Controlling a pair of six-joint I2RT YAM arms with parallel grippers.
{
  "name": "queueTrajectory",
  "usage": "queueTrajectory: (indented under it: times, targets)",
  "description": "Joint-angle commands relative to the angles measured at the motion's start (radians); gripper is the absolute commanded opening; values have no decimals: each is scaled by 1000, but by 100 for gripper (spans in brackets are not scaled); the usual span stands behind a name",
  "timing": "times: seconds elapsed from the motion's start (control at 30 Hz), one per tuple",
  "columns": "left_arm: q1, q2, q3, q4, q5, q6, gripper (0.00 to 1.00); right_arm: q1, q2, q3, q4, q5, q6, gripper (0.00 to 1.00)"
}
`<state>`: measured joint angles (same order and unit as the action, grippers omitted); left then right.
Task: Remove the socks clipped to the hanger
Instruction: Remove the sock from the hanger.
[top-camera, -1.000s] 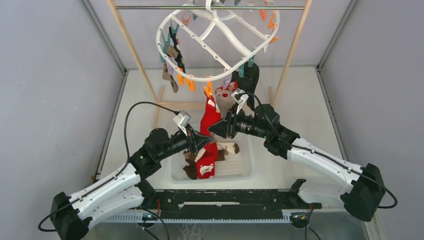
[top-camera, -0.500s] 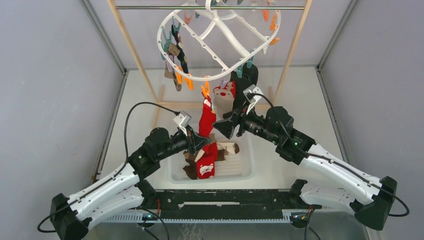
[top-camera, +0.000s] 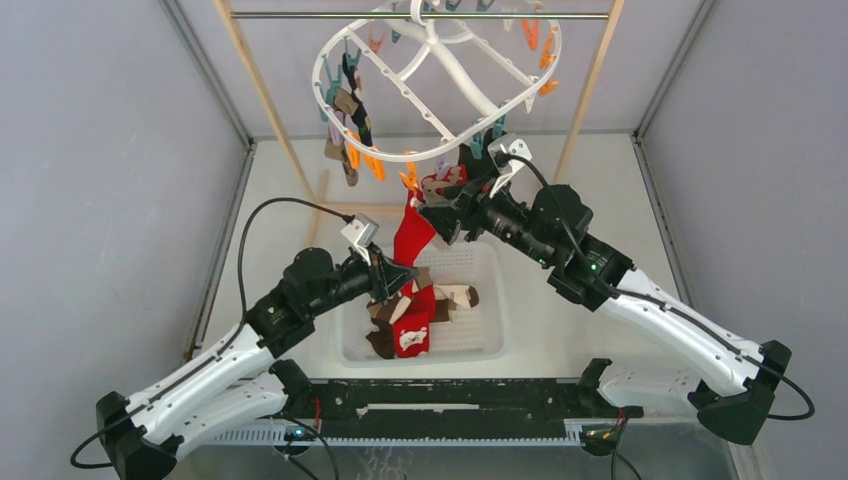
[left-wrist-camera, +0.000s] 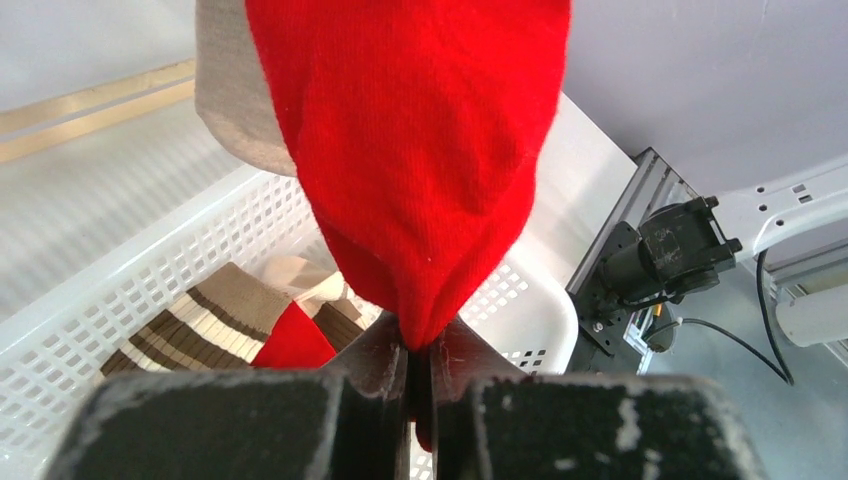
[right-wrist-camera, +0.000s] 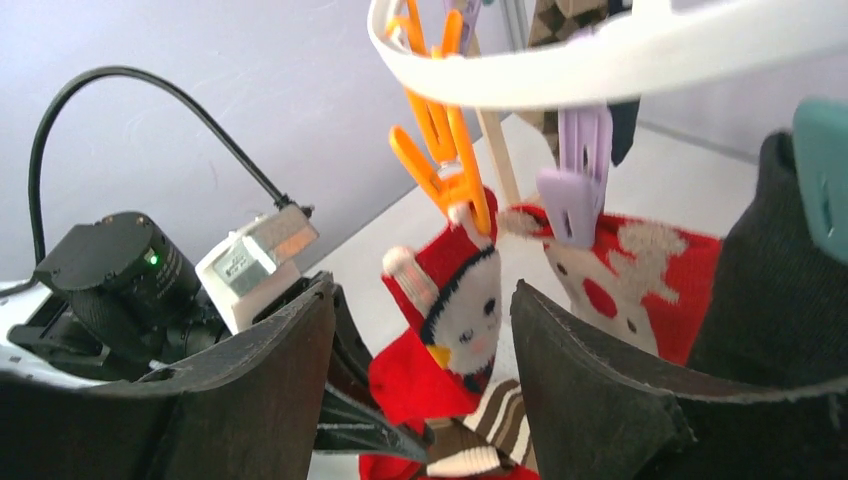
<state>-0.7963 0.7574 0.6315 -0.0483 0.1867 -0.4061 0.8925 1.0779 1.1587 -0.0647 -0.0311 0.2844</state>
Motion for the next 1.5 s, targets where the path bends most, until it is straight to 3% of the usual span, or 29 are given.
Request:
queueTrajectory:
  times: [0.0,0.27,1.13,1.47]
  targets:
    - [-4,-21,84,-28,-6,33,8,8,28,89,43,25,-65,71]
    - [-4,-34,131,-79,6,38,9,9,97,161,92,5,-121,66]
    - [-6,-88,171,-147,30,33,10,13,216,214,134,85,-164,70]
    - [-5,-91,169,-151,29,33,10,12,224,214,162,94,-158,64]
